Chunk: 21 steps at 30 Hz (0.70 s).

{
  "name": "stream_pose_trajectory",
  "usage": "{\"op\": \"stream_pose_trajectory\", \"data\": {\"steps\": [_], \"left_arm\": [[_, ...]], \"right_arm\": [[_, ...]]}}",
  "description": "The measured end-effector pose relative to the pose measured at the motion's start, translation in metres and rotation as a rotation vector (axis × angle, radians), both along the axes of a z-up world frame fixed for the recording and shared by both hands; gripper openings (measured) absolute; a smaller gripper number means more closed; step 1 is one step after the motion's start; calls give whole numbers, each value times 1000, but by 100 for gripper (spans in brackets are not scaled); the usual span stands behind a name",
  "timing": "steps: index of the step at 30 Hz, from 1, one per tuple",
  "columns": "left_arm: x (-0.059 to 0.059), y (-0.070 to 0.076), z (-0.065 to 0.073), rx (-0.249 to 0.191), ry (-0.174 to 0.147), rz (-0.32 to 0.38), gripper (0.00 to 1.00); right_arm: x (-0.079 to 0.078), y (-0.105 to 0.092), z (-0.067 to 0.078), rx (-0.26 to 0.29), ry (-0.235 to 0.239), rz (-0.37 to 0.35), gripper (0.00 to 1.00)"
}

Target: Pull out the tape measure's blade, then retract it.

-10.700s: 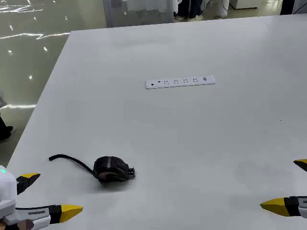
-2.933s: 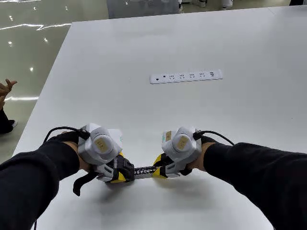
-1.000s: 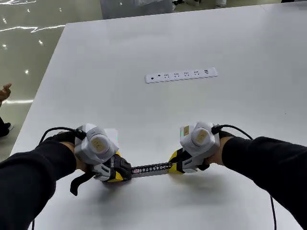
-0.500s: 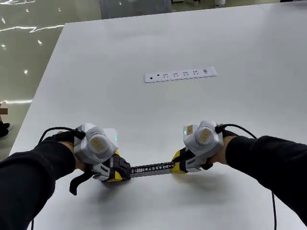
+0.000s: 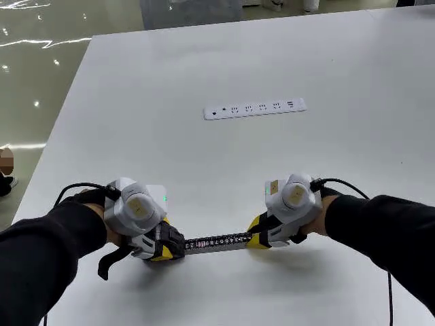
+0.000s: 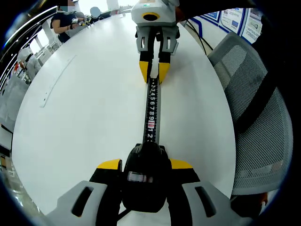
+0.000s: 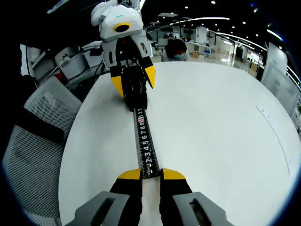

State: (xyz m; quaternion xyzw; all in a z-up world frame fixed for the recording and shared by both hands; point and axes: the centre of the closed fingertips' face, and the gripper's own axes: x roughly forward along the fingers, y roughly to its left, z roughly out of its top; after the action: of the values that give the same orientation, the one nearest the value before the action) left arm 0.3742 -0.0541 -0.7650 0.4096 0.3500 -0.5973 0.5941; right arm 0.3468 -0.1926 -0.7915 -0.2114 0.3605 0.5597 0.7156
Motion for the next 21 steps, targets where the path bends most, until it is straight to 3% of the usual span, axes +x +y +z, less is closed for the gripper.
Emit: {"op": "stream_pose_trajectory", "data": {"steps": [21], "left_arm": [[0, 0, 0, -1, 3, 3, 31]], "right_arm": [[-2, -14, 0, -17, -10, 3, 9]]}}
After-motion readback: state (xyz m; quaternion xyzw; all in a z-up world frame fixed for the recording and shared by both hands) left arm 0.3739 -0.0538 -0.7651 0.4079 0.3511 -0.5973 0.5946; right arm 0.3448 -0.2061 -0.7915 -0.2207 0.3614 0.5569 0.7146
